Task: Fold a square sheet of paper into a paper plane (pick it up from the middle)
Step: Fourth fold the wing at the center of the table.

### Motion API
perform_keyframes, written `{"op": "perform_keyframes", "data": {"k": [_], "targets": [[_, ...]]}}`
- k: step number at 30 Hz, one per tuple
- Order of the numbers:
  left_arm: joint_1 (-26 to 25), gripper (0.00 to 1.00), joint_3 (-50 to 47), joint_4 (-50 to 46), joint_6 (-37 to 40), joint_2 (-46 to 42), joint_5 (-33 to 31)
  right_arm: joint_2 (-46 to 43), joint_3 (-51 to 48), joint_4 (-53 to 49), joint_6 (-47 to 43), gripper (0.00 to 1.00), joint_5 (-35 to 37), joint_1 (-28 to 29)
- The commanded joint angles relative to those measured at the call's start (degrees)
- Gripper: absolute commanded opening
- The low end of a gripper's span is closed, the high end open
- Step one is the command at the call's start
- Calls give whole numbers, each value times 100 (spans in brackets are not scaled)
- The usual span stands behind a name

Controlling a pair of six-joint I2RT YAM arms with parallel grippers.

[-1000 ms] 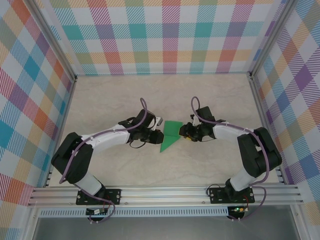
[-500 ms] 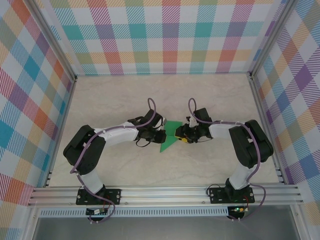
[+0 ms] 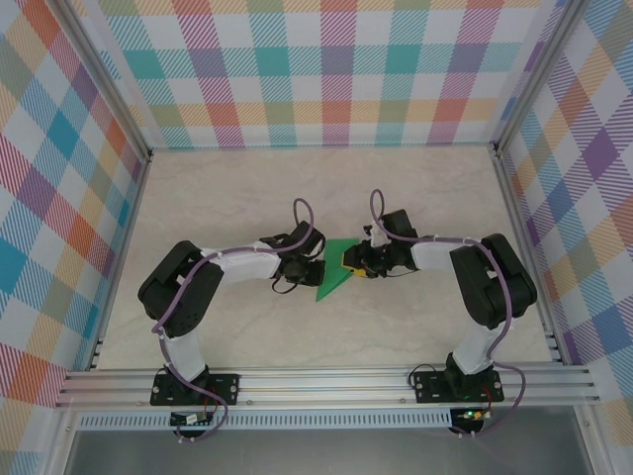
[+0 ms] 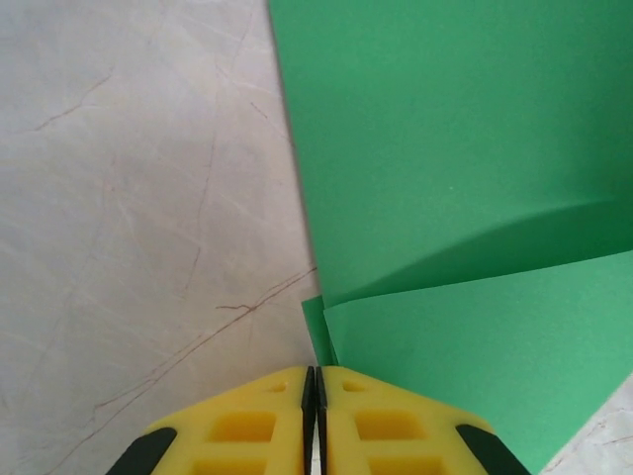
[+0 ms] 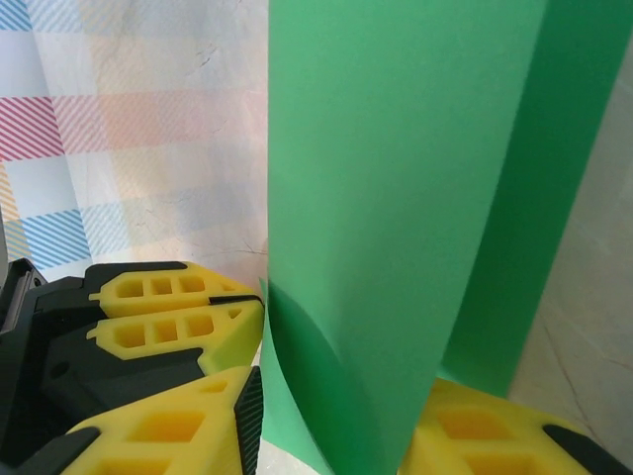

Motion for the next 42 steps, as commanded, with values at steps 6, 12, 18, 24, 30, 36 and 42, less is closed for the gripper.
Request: {"op": "perform_keyframes", "data": {"k": [6, 12, 18, 24, 30, 36, 42], "targets": [[-58, 13, 4, 18, -143, -8, -154, 169, 287, -148, -533, 32, -290, 0], [-162, 19, -124, 42, -151, -322, -283, 340, 420, -272, -583, 21, -329, 27], [-611, 38, -282, -62, -181, -845, -926, 338, 509, -402, -467, 15, -238, 31], [-1202, 46, -367, -62, -139, -1021, -1728, 338, 575, -489, -352, 12, -194, 29], [-1623, 47, -58, -396, 5, -576, -2247, 347, 630, -563, -306, 12, -209, 35], [-1890, 45, 347, -574, 42, -52, -2767, 329, 667, -653, -320, 12, -220, 37], [-2057, 36, 560, -755, -88, 264, -3393, 307, 703, -738, -341, 12, -198, 41]]}}
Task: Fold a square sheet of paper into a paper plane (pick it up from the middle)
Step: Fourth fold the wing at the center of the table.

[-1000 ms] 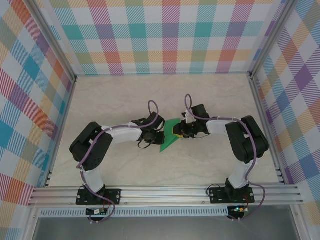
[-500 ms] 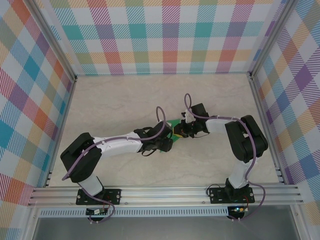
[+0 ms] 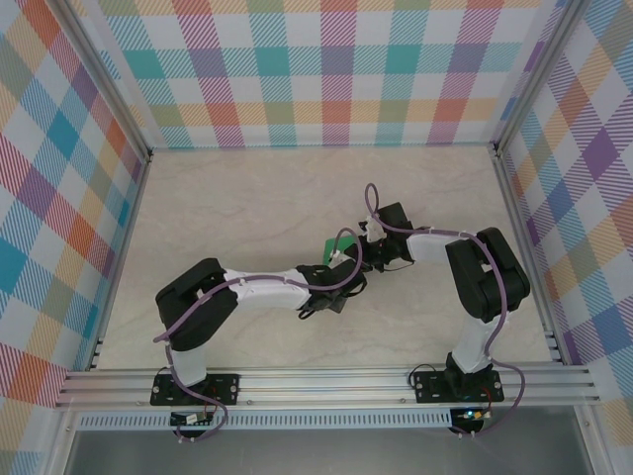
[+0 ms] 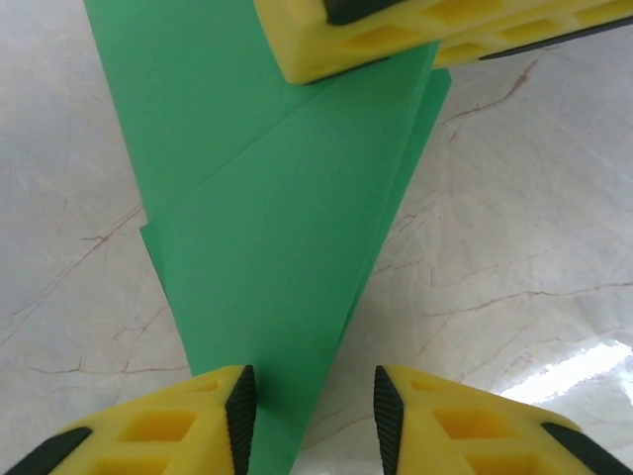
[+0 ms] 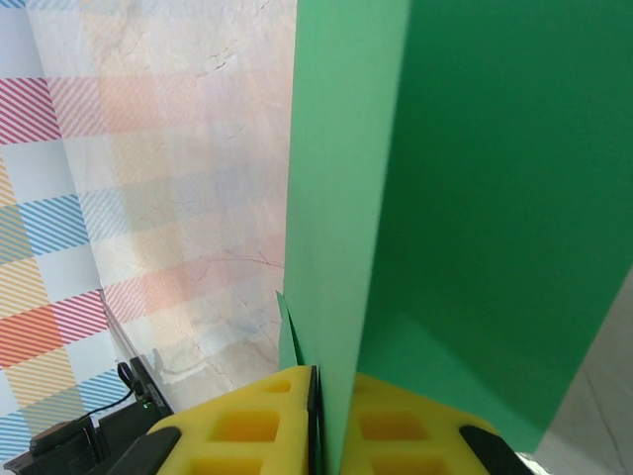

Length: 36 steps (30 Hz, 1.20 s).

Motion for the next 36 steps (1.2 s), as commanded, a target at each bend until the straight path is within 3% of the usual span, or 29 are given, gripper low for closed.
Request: {"op": "perform_keyframes", "data": {"k": [1, 7, 18, 36], "targets": [[-116, 35, 205, -270, -31, 142, -587, 8, 149, -156, -47, 12, -54, 35], [-209, 29, 230, -473, -212, 197, -1039, 17, 200, -221, -57, 12, -42, 32], [-275, 19, 230, -545, -295, 285, -1173, 39, 267, -279, -70, 12, -29, 34], [-293, 25, 216, -660, -430, 334, -1414, 26, 275, -336, -96, 10, -17, 33]]}}
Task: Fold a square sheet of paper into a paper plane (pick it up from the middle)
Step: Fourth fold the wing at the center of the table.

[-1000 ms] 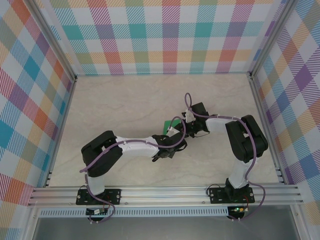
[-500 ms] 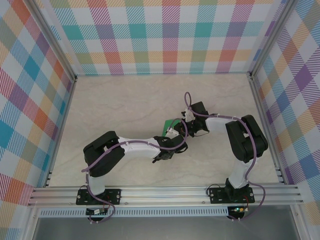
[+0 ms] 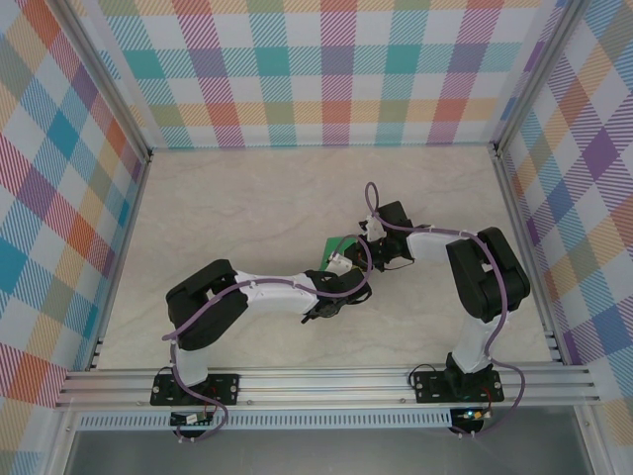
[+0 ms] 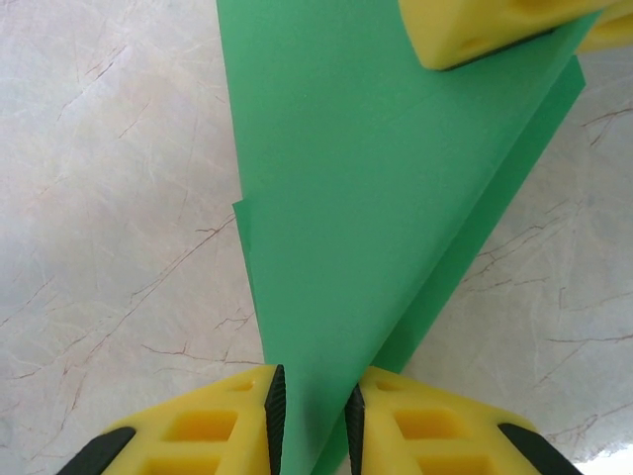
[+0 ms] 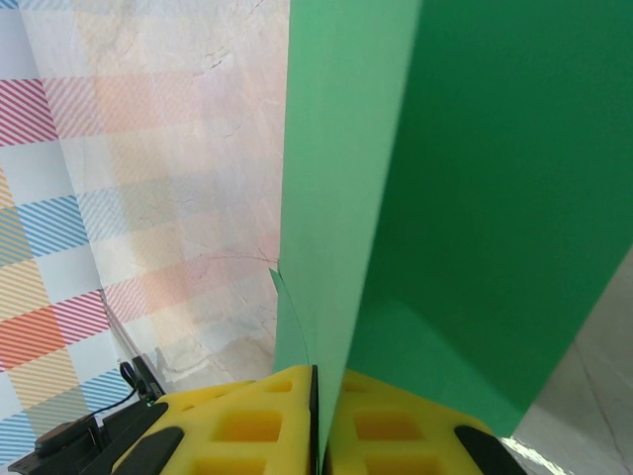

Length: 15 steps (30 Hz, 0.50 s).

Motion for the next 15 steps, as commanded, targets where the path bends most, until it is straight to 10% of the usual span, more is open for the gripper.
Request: {"op": "perform_keyframes", "data": {"k": [1, 15], "targets": [[-83, 25, 95, -254, -83, 87, -225, 25, 168, -110, -82, 10, -27, 30], [-83, 15, 103, -234, -90, 156, -232, 8, 156, -138, -101, 10, -10, 37]]}}
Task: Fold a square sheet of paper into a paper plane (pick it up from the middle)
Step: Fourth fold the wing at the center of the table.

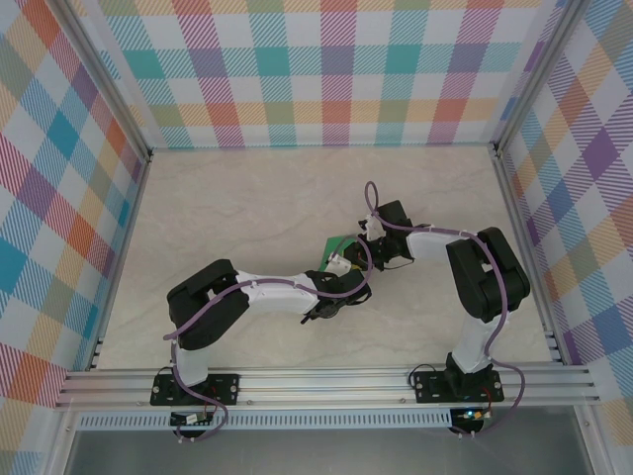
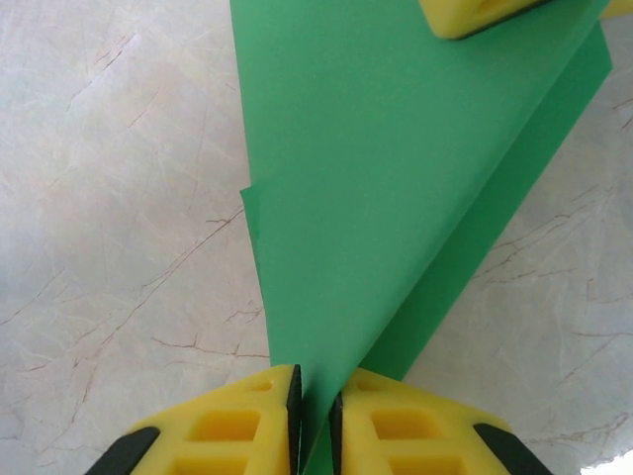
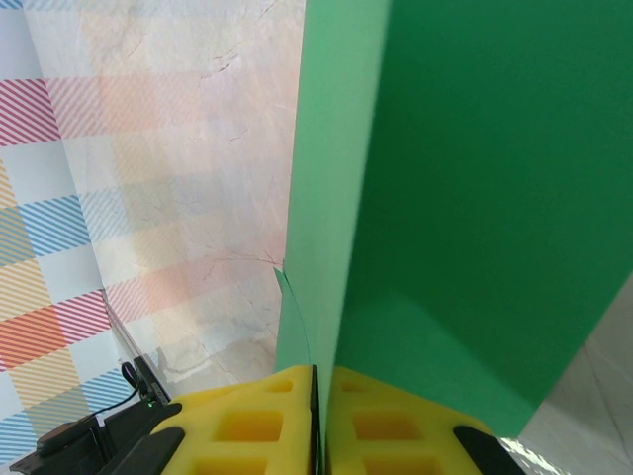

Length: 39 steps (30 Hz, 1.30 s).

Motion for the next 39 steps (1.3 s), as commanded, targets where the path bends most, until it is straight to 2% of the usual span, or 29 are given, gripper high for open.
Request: {"op": "perform_keyframes", "data": {"k": [1, 4, 8, 11, 14, 17, 27, 34, 39], "targets": [[-83, 14, 103, -128, -69, 116, -158, 4, 117, -134, -108, 10, -5, 31], [-74, 11, 113, -145, -72, 102, -190, -17, 107, -150, -116, 10, -13, 33], [-74, 0, 70, -48, -39, 13, -37, -118, 57, -160, -118, 10, -18, 35], [-74, 0, 10, -20, -36, -103, 91, -312, -32, -209, -141, 14, -8, 41], [-74, 0, -210, 166, -51, -338, 422, -606, -151, -356, -181, 24, 140, 37], [-74, 0, -428, 277, -161, -585, 724, -887, -298, -459, -235, 29, 217, 32], [-92, 0, -840, 346, -337, -1001, 973, -1055, -533, -352, -65, 51, 30, 190], [-135, 0, -736, 265, -260, -846, 909, -1014, -405, -338, 113, 57, 160, 422], [-162, 0, -708, 269, -215, -808, 856, -777, -225, -383, 159, 57, 162, 458]]}}
